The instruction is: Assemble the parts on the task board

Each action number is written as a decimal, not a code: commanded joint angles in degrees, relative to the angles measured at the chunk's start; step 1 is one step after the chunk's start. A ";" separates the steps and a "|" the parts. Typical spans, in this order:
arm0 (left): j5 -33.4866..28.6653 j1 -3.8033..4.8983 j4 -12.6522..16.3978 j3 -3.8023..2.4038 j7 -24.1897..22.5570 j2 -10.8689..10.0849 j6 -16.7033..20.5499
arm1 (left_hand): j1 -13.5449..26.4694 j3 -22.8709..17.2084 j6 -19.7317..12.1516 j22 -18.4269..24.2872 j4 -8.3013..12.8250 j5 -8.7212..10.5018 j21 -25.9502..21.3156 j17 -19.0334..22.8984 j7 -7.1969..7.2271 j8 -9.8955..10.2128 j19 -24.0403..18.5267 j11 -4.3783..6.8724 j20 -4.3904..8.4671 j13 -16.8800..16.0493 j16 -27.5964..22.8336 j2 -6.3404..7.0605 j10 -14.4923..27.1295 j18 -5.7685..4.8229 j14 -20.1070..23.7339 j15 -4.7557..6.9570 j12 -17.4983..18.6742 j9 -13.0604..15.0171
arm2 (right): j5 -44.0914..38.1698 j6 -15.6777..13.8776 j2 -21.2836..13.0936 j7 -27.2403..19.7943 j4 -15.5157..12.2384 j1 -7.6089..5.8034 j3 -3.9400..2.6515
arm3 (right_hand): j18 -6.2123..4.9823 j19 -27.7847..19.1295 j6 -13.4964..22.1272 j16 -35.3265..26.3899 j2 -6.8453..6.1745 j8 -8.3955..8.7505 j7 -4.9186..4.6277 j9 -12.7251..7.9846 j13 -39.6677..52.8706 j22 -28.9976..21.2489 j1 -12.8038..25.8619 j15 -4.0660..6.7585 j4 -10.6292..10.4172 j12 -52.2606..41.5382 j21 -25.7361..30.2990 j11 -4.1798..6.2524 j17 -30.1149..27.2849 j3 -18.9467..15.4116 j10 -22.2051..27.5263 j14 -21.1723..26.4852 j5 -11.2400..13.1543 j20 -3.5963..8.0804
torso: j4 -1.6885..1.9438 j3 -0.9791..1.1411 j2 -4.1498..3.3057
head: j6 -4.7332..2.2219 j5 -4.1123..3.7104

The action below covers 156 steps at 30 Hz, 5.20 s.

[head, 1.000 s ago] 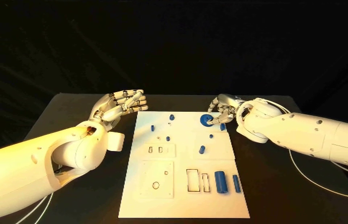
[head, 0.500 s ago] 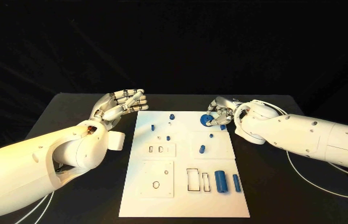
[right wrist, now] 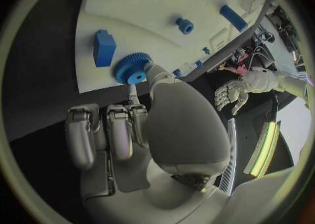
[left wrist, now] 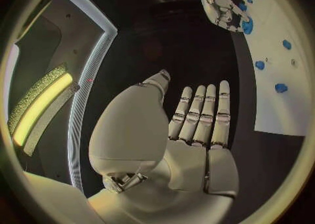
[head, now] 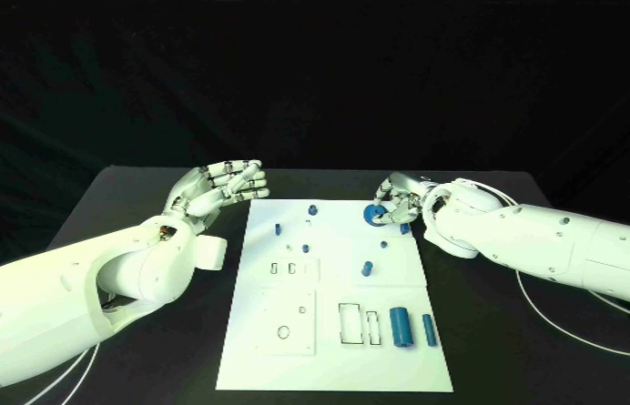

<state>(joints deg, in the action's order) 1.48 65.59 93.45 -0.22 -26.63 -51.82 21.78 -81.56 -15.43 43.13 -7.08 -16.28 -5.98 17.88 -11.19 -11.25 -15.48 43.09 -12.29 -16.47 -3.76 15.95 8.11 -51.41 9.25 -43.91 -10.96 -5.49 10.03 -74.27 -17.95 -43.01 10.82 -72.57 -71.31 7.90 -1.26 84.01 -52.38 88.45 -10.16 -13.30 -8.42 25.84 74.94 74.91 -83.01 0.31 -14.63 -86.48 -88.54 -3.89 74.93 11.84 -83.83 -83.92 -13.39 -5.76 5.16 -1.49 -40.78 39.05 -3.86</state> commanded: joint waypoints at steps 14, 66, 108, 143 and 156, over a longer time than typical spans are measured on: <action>0.02 0.07 0.01 -0.04 -0.07 0.10 -1.06 | 0.05 -0.28 0.14 0.11 0.03 0.17 -0.31 -0.10 -3.85 0.21 -0.38 -0.29 0.03 0.05 -0.22 -0.11 -0.12 0.76 0.48 0.07 0.34 -0.05 | -10.56 -10.27 -0.23 -1.43 -5.61 -0.01 0.14 | 1.26 5.99 -5.42 0.32 -2.09 -0.74 1.63 -0.11 12.61 15.09 -0.35 1.22 1.41 -1.04 -1.46 1.68 10.90 10.09 -4.24 -5.20 0.14 0.91 | 0.01 -0.03 0.15 | -0.31 0.11; 0.18 0.13 0.05 -0.06 0.39 0.82 -1.45 | -0.06 -0.46 0.21 0.22 0.11 0.15 -0.44 -0.15 -3.81 0.30 -0.66 -0.28 0.00 0.04 -0.31 -0.30 -0.24 0.68 0.65 0.03 0.50 -0.09 | -16.38 -6.15 14.38 0.96 -0.53 2.26 0.65 | 1.26 5.99 -5.24 0.23 -3.00 -0.29 1.56 -0.21 12.66 15.09 1.79 1.30 2.07 -1.04 -1.46 1.66 10.56 12.70 -4.32 -5.15 0.28 1.09 | -0.11 0.06 0.02 | 0.63 1.35; 0.20 0.22 0.28 -0.06 0.79 0.41 -1.31 | -0.08 -0.52 0.22 0.30 0.13 0.16 -0.53 -0.19 -3.82 0.38 -0.88 -0.30 -0.01 0.04 -0.38 -0.30 -0.27 0.62 0.77 0.00 0.63 -0.12 | -11.88 -3.47 13.33 -0.60 0.53 2.24 0.72 | 1.04 5.47 -0.92 0.38 -1.48 3.97 -0.07 -0.90 8.59 14.48 16.14 -0.09 -1.85 3.53 -0.86 0.13 11.01 10.23 -0.97 -5.20 -7.98 -0.22 | -0.09 0.10 0.02 | 0.78 1.20; 0.18 0.20 -0.75 -0.03 0.86 0.49 -1.56 | -0.05 -0.53 0.17 0.35 0.12 0.17 -0.60 -0.21 -3.86 0.47 -1.04 -0.34 -0.02 0.05 -0.44 -0.30 -0.18 0.58 0.88 -0.04 0.77 -0.16 | 3.77 -5.78 -13.00 -12.10 -13.57 -0.76 0.61 | 0.39 3.84 -0.25 0.18 -5.24 5.58 -0.64 -0.99 7.39 12.68 7.19 -0.46 5.68 5.00 1.17 -0.31 10.47 11.75 0.14 -5.04 1.07 -0.52 | -2.00 0.91 0.88 | -0.27 0.41; 0.18 0.18 -1.18 -0.02 0.87 0.86 -1.68 | -0.05 -0.53 0.17 0.35 0.12 0.17 -0.60 -0.21 -3.86 0.47 -1.04 -0.34 -0.02 0.05 -0.44 -0.30 -0.18 0.58 0.88 -0.04 0.77 -0.16 | 4.64 -2.95 -13.31 -13.48 -8.96 1.38 0.84 | 0.25 3.46 0.58 0.53 -5.03 6.25 -0.94 -1.17 6.93 12.30 5.88 -0.71 6.23 5.58 1.66 -0.59 11.67 10.81 0.69 -5.29 0.85 -0.73 | -1.85 0.83 0.84 | 0.03 0.53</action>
<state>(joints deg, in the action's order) 1.51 65.71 92.25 -0.20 -25.39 -51.12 21.15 -81.56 -15.59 43.13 -6.78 -16.12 -5.98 17.47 -11.31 -11.25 -15.25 42.27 -12.29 -16.47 -3.76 15.73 8.11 -51.41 9.25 -43.50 -10.97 -5.10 9.96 -70.57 -23.20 -56.51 -0.74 -81.94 -70.21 8.71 -0.39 84.01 -52.18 88.67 -15.01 -7.40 -9.43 24.70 74.93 74.91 -76.54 -0.10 -8.59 -80.92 -87.08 -4.30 74.94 22.79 -83.41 -83.91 -12.31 -6.17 3.27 -0.54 -39.90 39.04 -3.47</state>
